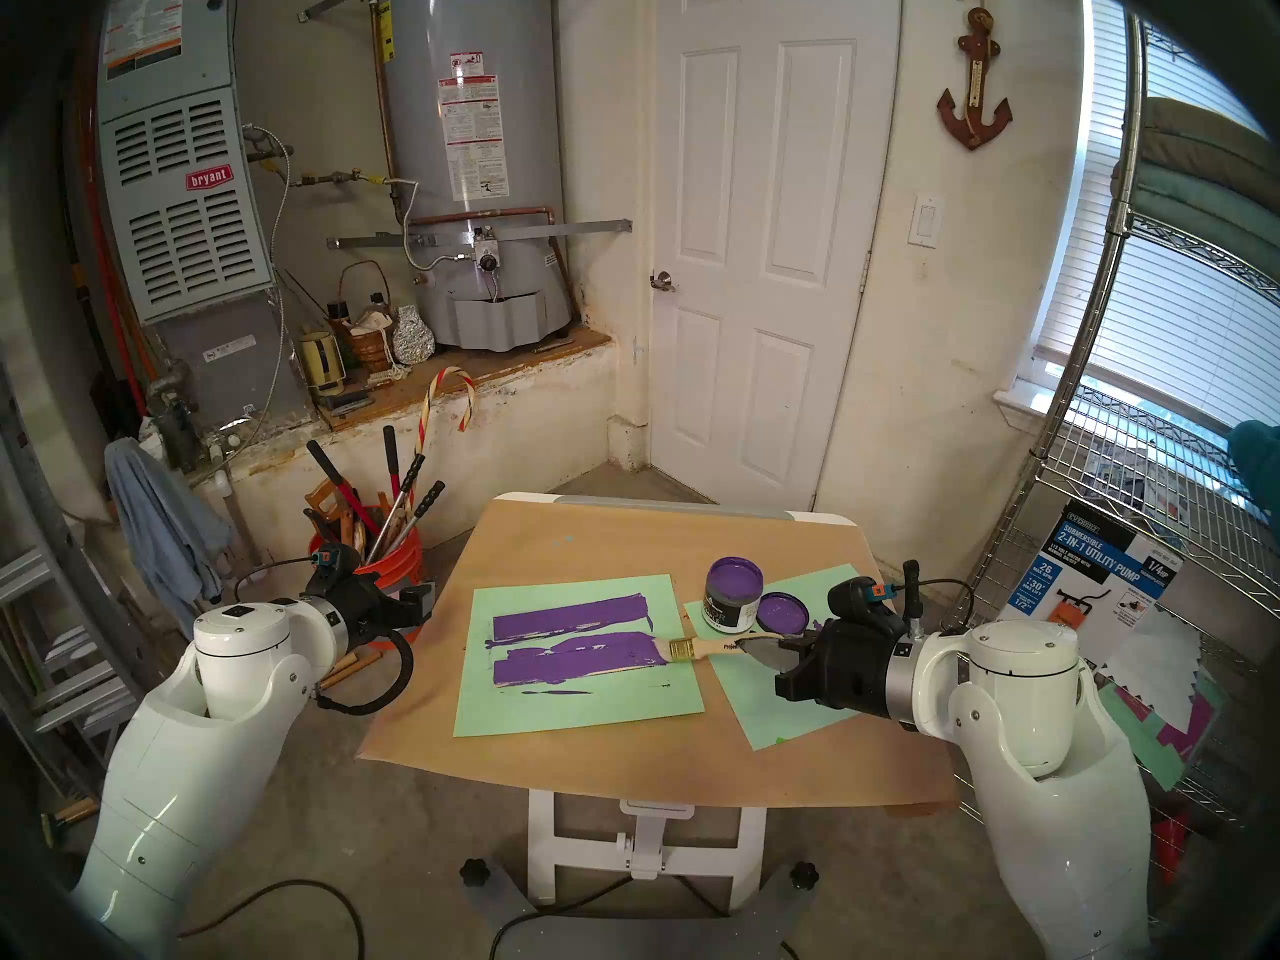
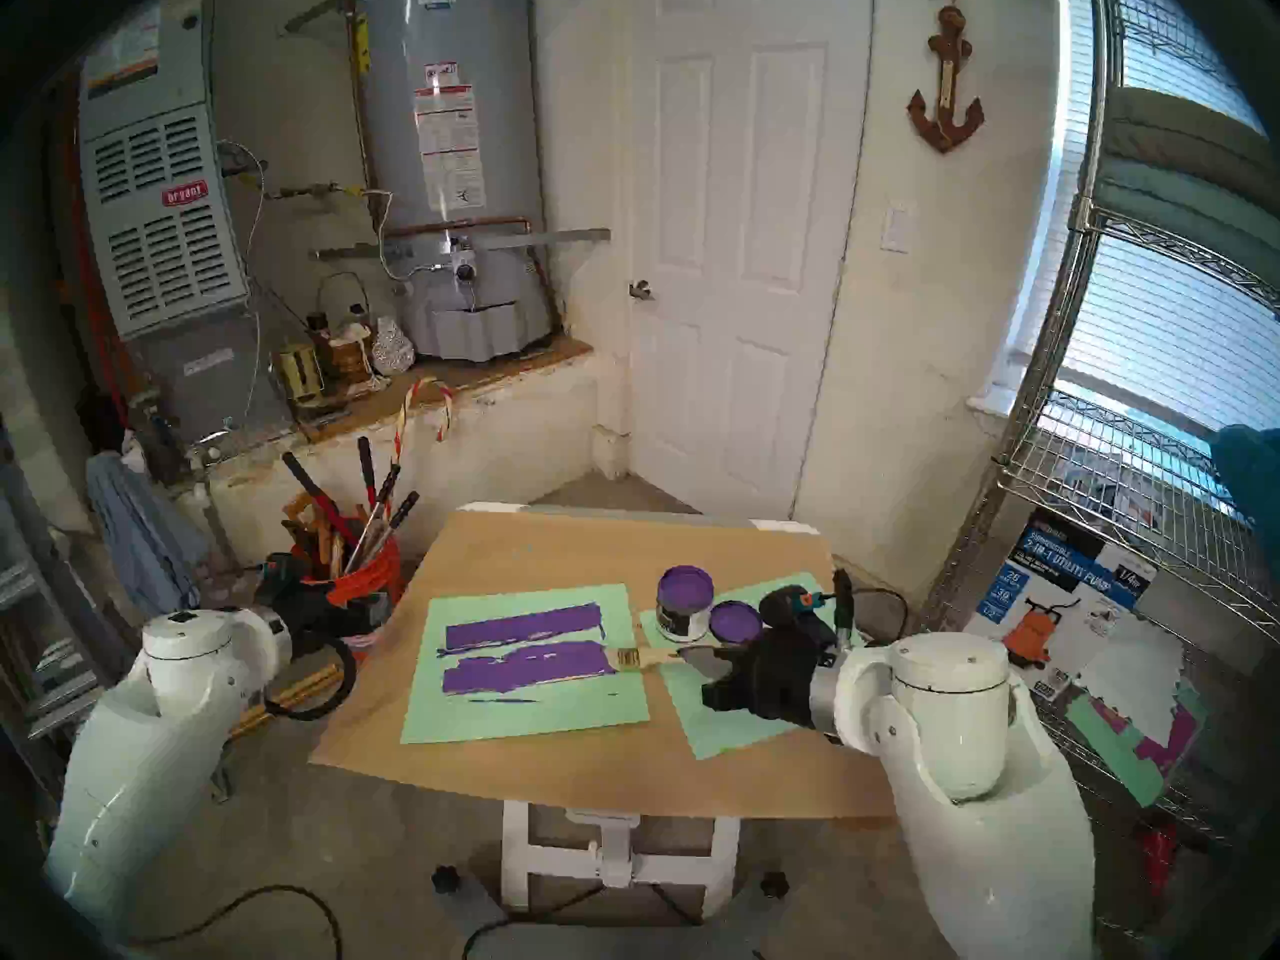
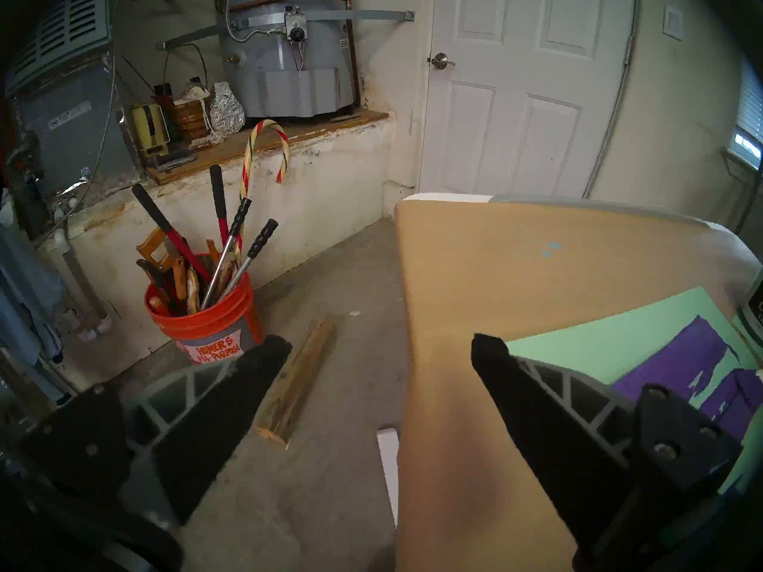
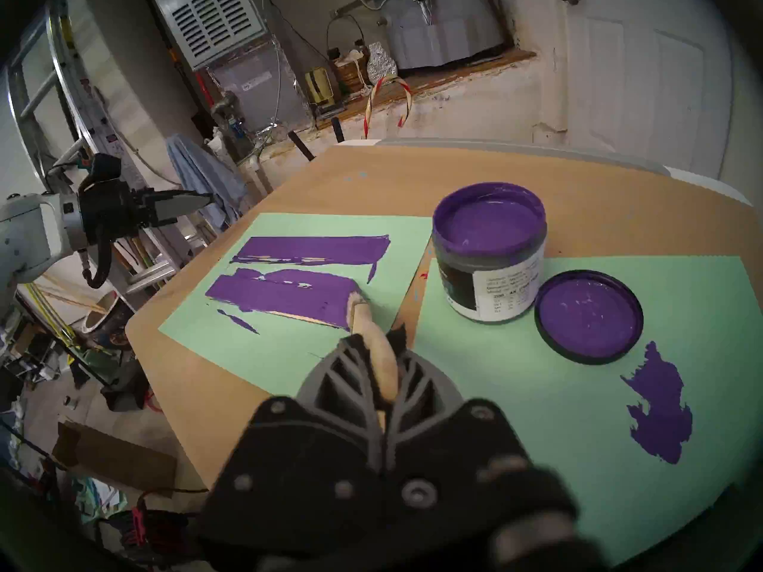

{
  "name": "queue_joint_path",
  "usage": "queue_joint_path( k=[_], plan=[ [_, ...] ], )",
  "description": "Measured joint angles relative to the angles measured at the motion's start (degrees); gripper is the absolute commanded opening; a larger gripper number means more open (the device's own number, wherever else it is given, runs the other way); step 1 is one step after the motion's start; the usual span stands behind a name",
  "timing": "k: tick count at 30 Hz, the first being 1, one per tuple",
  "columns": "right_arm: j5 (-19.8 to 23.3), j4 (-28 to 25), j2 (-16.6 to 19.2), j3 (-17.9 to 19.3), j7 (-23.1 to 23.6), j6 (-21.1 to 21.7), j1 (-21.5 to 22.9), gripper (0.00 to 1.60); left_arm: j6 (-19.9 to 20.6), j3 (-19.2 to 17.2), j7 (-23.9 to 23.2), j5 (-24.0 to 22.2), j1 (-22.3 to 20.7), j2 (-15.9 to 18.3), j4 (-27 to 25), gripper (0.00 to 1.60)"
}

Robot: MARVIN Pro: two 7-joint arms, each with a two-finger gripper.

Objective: Pick up brush, dip the brush into paint, and paint the wood

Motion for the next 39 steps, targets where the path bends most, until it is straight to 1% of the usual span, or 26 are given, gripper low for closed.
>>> queue_joint_path(
  k=[8, 15, 20, 25, 29, 33, 39],
  plan=[
    [1.4, -2.7, -1.0, 0.6, 0.7, 1.1, 0.1, 0.00, 0.0, 0.0, 0.0, 0.0, 0.0, 0.0, 0.0, 1.60],
    [3.5, -7.2, -2.5, 0.6, 1.7, 1.1, 0.2, 0.00, 0.0, 0.0, 0.0, 0.0, 0.0, 0.0, 0.0, 1.60],
    [4.7, -10.6, -3.6, -0.5, 1.9, 1.1, 0.1, 0.00, 0.0, 0.0, 0.0, 0.0, 0.0, 0.0, 0.0, 1.60],
    [5.2, -11.7, -4.8, -2.7, 0.5, 1.1, -0.3, 0.00, 0.0, 0.0, 0.0, 0.0, 0.0, 0.0, 0.0, 1.60],
    [5.2, -11.3, -6.0, -6.0, -1.2, 1.1, -0.1, 0.00, 0.0, 0.0, 0.0, 0.0, 0.0, 0.0, 0.0, 1.60],
    [4.8, -9.8, -7.0, -9.8, -2.8, 1.1, 0.6, 0.00, 0.0, 0.0, 0.0, 0.0, 0.0, 0.0, 0.0, 1.60],
    [3.6, -6.5, -8.1, -13.6, -5.0, 1.1, 2.1, 0.00, 0.0, 0.0, 0.0, 0.0, 0.0, 0.0, 0.0, 1.60]
  ],
)
